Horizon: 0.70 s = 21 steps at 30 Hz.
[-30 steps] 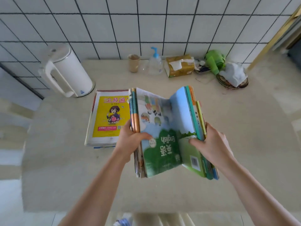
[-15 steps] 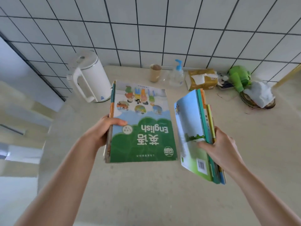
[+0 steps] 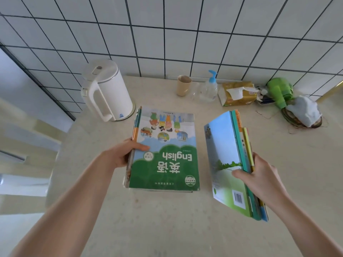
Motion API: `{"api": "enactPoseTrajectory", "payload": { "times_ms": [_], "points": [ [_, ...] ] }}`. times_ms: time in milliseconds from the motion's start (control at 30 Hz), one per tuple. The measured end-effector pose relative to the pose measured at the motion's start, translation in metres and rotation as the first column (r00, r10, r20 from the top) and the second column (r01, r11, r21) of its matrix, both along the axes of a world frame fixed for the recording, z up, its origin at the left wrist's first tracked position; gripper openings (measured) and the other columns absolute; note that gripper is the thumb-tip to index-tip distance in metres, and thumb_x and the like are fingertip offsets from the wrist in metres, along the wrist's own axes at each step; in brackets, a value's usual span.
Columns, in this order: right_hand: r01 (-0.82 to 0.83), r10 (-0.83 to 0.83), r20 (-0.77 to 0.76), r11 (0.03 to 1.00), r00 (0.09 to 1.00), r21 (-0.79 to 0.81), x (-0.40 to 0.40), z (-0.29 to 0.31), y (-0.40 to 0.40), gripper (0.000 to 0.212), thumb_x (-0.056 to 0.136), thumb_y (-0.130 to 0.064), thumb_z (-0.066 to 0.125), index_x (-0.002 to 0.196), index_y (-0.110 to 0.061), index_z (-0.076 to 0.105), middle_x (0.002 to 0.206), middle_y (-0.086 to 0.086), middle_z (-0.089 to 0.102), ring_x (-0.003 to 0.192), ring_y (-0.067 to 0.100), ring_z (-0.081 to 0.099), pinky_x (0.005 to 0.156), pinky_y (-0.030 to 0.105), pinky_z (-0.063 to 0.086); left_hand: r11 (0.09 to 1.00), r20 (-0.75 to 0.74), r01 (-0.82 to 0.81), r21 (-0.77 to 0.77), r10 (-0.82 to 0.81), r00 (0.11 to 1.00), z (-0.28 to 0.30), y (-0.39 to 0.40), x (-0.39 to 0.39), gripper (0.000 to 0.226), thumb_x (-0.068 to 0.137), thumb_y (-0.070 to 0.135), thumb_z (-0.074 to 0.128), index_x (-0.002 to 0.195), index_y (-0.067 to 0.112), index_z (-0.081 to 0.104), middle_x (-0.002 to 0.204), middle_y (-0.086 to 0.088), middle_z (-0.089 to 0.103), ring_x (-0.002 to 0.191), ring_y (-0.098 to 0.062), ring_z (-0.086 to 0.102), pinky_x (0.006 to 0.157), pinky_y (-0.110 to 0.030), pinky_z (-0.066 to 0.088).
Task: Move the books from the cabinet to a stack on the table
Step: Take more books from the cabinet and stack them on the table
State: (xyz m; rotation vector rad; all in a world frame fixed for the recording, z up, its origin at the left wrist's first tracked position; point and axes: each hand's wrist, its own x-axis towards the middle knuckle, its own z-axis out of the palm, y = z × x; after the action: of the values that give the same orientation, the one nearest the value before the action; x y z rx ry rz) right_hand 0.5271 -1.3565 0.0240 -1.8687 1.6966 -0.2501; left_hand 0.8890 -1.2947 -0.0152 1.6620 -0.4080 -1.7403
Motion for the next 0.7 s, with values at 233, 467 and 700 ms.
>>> {"api": "enactPoseTrajectory", "payload": {
  "times_ms": [233, 467, 700],
  "points": [
    [-0.009, 0.009, 0.012, 1.000, 1.000, -0.007, 0.010, 0.000, -0.001, 0.023, 0.074, -0.030, 0.070, 0.088, -0.022, 0.054, 0.075, -0.005, 0.065, 0.069, 0.013, 0.061, 0.057, 0.032, 0.053, 0.990, 0.152, 0.132, -0.053, -0.123, 0.981, 0.014, -0.012, 0.011, 0.043, 0.079, 0.000, 0.070, 0.119, 0.007, 0.057, 0.112, -0.014, 0.071, 0.099, -0.032, 0.070, 0.083, -0.044, 0.058],
    [0.020, -0.020, 0.026, 1.000, 0.999, -0.012, 0.013, -0.002, 0.003, 0.024, 0.073, -0.031, 0.069, 0.085, -0.024, 0.050, 0.075, -0.004, 0.064, 0.068, 0.017, 0.061, 0.059, 0.036, 0.054, 0.949, 0.447, 0.316, 0.009, -0.287, 0.847, 0.030, -0.010, -0.003, 0.042, 0.077, -0.005, 0.073, 0.098, 0.026, 0.054, 0.104, 0.002, 0.064, 0.094, -0.018, 0.062, 0.073, -0.035, 0.052],
    [0.023, -0.023, 0.051, 1.000, 0.998, -0.003, 0.008, -0.003, 0.008, 0.023, 0.074, -0.028, 0.070, 0.083, -0.023, 0.050, 0.075, -0.006, 0.063, 0.068, 0.013, 0.060, 0.055, 0.030, 0.048, 0.955, 0.409, 0.293, -0.036, -0.253, 0.876, 0.028, -0.005, -0.008, 0.044, 0.077, -0.008, 0.072, 0.091, 0.028, 0.051, 0.098, 0.005, 0.060, 0.089, -0.014, 0.060, 0.078, -0.036, 0.053]
  ]
}}
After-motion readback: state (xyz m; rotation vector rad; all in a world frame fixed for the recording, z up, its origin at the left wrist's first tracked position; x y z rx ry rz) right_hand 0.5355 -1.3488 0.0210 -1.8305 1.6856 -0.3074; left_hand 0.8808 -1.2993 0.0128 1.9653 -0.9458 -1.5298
